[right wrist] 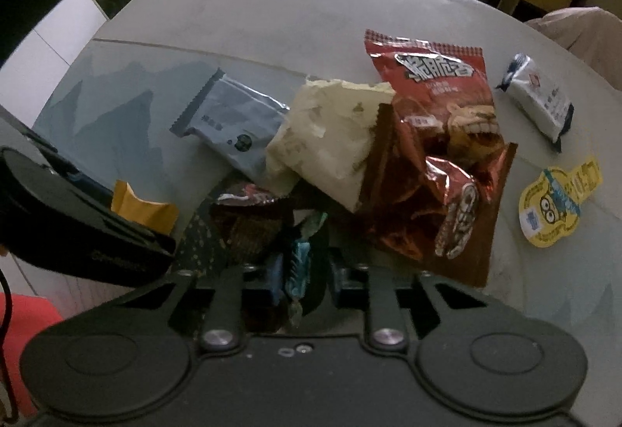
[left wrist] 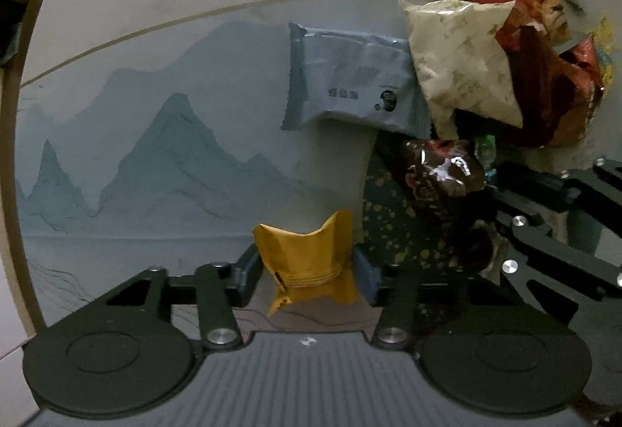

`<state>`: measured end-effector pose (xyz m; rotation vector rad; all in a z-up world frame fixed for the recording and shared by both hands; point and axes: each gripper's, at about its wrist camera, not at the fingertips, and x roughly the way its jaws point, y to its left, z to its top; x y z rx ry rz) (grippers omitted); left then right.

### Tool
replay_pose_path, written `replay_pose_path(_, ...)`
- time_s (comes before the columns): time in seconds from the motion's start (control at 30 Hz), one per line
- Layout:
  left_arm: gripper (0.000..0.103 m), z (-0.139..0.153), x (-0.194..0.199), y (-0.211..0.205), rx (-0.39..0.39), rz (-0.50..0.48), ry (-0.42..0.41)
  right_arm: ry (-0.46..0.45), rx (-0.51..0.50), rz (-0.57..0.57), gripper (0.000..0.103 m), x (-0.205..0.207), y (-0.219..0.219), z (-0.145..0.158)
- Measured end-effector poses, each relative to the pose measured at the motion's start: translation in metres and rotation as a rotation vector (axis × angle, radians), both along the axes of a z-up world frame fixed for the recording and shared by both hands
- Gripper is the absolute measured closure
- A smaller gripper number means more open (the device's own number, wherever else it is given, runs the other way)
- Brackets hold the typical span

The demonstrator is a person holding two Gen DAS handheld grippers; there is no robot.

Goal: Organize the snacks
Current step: 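Grasp the yellow pouch with the left gripper while the right gripper grasps the blue-wrapped candy, then carry the yellow pouch and blue candy over the box with both grippers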

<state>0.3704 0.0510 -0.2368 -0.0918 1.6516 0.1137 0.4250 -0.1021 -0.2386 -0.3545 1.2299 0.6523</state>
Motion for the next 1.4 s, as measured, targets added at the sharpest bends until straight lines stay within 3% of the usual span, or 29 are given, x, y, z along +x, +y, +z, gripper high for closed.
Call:
replay_pose_path(0.1,0.064,0.001,-0.003,0.001,-0.008,0.005,-0.017,-0.006,0.011,-0.003,0.091,-0.002,0.001,-0.002)
replay_pose_path(0.5,0.066,0.013,-0.027,0.022,-0.068,0.098,-0.087,0.008,0.09,-0.086,0.091,0.003,-0.031,0.01)
replay_pose_path(0.7,0.066,0.037,-0.028,0.026,-0.101,0.12,-0.157,-0.006,0.143,-0.107,0.091,-0.008,-0.05,0.037)
replay_pose_path(0.97,0.066,0.092,-0.043,0.021,-0.116,0.098,-0.252,-0.051,0.201,-0.129,0.091,-0.035,-0.076,0.085)
replay_pose_path(1.4,0.066,0.156,-0.107,0.012,-0.145,0.011,-0.358,-0.117,0.251,-0.138,0.091,-0.104,-0.086,0.145)
